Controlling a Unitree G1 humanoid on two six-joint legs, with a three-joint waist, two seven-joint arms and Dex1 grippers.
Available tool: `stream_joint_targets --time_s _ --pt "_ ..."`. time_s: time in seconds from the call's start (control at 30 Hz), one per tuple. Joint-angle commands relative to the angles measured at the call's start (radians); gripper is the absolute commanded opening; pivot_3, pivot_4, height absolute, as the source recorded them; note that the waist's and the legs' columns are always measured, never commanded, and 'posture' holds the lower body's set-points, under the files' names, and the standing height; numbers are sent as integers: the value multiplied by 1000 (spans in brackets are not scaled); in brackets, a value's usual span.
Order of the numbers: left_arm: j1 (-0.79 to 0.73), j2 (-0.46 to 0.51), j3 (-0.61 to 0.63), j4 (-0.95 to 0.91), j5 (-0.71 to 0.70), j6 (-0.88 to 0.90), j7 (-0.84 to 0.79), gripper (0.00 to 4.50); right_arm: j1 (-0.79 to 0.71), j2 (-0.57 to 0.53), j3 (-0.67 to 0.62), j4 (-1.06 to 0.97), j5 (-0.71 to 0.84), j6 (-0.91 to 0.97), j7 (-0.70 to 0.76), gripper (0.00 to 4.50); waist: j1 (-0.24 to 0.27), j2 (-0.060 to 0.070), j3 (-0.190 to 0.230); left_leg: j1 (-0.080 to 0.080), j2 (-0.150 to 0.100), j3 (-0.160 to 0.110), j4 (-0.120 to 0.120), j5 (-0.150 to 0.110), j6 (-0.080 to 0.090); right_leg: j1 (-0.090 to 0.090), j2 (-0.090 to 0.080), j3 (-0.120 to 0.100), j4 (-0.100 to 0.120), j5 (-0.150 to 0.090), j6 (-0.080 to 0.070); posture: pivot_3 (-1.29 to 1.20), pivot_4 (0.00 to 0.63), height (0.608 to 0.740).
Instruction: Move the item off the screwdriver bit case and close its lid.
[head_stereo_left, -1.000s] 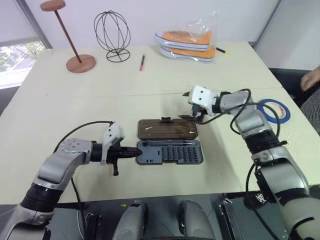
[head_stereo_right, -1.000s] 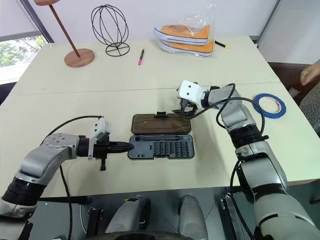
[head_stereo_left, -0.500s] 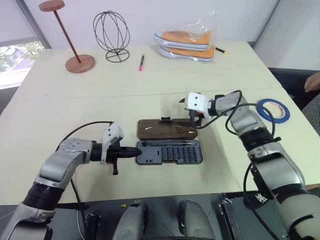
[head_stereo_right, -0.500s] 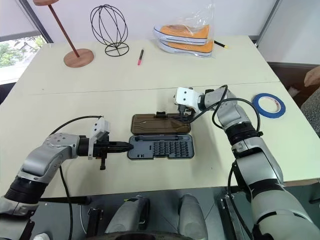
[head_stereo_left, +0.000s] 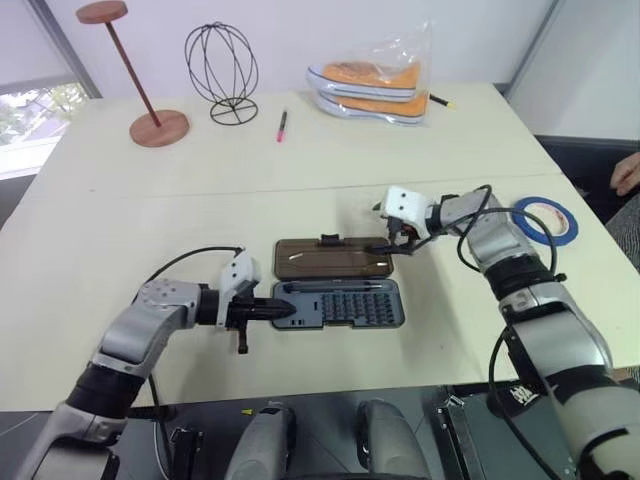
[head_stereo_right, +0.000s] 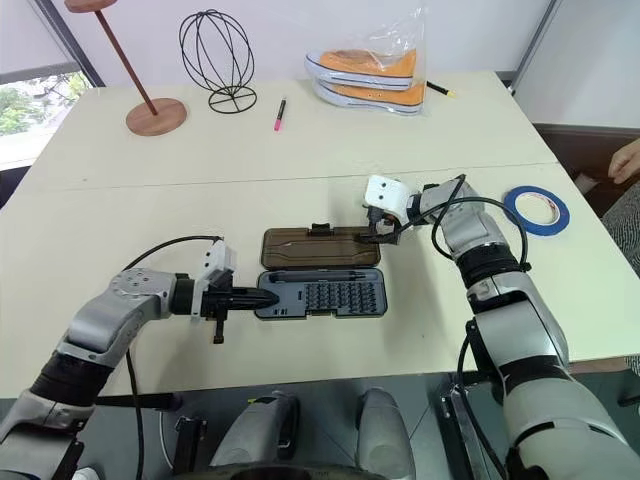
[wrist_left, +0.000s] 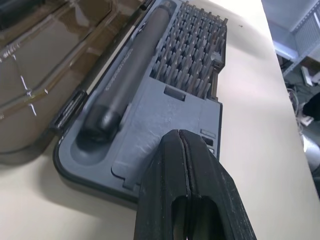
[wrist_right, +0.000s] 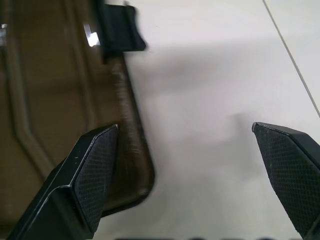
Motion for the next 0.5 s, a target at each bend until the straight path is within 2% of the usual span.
stream_joint_targets --time_s 0.03,0.27,0.37,0.5 --pt "17 2 -22 21 38 -17 4 0 -34 6 -15 33 3 -5 2 4464 0 0 0 0 0 0 0 0 0 0 0 0 0 0 0 0 150 740" --pt "21 -6 -20 41 53 -46 12 0 -35 13 4 74 -7 -4 41 4464 0 0 -1 1 0 0 0 0 0 1 0 0 0 0 0 0 150 740" --pt "22 -8 -16 46 55 -54 18 0 -24 16 14 82 -14 1 62 3734 0 0 -1 1 0 0 0 0 0 1 0 0 0 0 0 0 150 740" --pt "25 -12 -13 47 58 -63 28 0 -9 23 23 79 -19 0 88 1674 0 0 -1 2 0 0 0 0 0 2 0 0 0 0 0 0 150 740"
